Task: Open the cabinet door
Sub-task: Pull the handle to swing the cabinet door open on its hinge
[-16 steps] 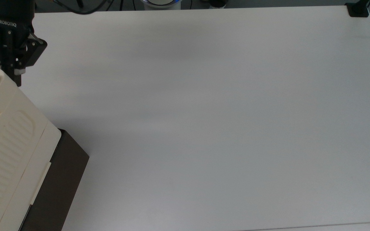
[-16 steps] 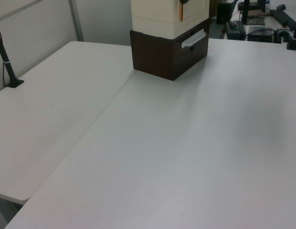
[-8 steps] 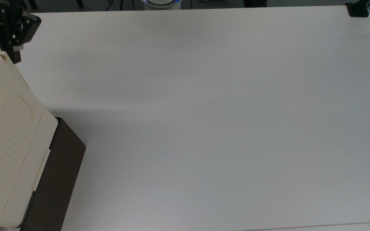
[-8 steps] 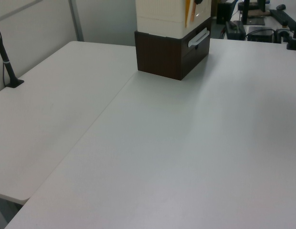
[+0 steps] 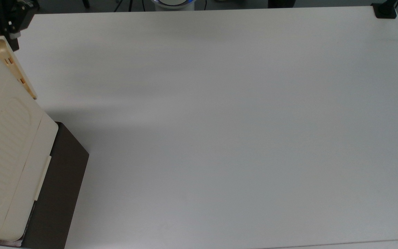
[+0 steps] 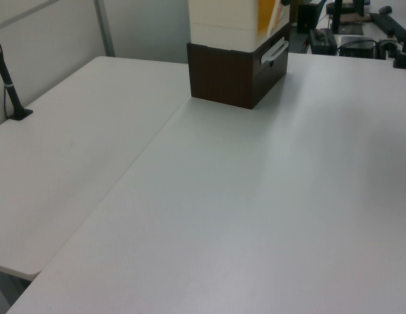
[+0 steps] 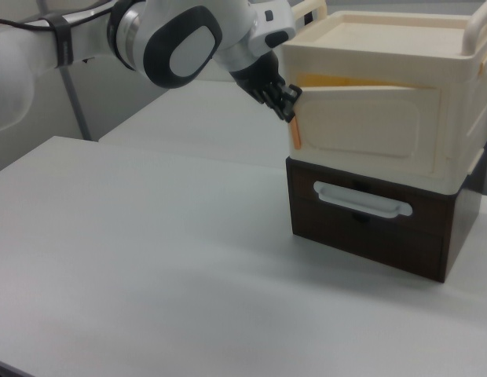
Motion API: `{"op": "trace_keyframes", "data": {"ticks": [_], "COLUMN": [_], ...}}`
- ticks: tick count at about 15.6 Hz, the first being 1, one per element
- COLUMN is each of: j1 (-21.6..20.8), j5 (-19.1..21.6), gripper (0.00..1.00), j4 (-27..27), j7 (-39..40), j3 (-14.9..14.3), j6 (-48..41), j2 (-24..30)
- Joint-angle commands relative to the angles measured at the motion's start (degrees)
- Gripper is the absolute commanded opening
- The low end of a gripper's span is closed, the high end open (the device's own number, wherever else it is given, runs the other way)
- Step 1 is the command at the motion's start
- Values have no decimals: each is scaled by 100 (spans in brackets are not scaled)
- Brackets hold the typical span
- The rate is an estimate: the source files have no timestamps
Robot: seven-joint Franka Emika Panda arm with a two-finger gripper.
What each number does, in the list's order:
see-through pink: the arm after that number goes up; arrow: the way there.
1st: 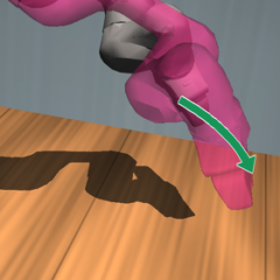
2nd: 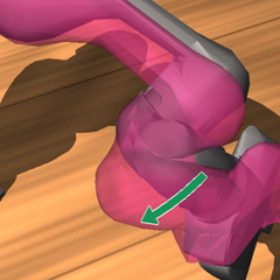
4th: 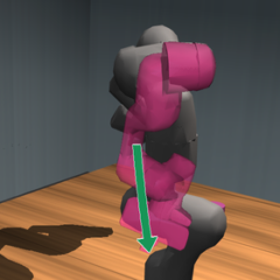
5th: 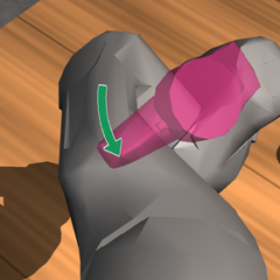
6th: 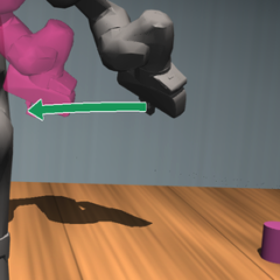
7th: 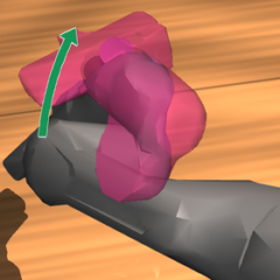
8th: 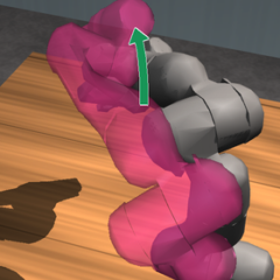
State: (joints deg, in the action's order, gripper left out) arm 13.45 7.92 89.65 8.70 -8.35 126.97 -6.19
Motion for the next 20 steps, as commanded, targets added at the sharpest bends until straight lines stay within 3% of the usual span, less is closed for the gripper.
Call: {"op": "trace_keyframes", "data": {"ticks": [1, 2, 5, 7, 11, 16, 20], "j1": [500, 579, 825, 1036, 1528, 1801, 1890], "j5": [-27, -27, -27, -27, -36, -36, 52], "gripper": [25, 33, 82, 100, 100, 100, 100], "j4": [421, 422, 413, 404, 387, 352, 158], "j7": [396, 405, 414, 414, 641, 1546, 1837], "j3": [-71, -71, -106, -114, -193, -702, -1081], "j6": [-479, -619, -892, -971, -1025, -1016, -1191], "j2": [433, 512, 653, 671, 777, 794, 908]}}
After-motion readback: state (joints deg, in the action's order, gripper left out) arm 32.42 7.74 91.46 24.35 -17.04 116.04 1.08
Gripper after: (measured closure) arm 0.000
